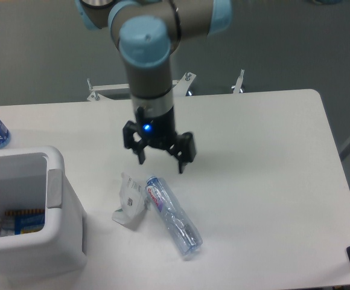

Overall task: Place the trash in the trash can
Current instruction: 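Lower the open gripper toward the crumpled white paper, then close the gripper on the crumpled white paper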

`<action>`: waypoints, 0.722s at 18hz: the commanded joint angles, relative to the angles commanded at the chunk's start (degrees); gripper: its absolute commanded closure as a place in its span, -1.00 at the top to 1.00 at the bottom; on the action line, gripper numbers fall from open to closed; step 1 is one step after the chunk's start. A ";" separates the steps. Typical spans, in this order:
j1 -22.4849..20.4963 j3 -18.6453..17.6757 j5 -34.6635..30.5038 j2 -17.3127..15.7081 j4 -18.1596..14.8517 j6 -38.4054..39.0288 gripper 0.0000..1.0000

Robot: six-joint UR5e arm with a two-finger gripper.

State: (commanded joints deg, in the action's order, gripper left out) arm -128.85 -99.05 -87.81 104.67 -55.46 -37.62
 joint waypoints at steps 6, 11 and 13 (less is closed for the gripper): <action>1.50 -0.79 5.00 3.26 0.00 1.83 1.00; 1.67 -0.62 5.80 6.51 0.52 5.62 1.00; 1.76 -0.27 5.63 7.56 0.53 6.06 1.00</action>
State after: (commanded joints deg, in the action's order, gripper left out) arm -127.09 -99.32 -82.18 112.23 -54.93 -31.56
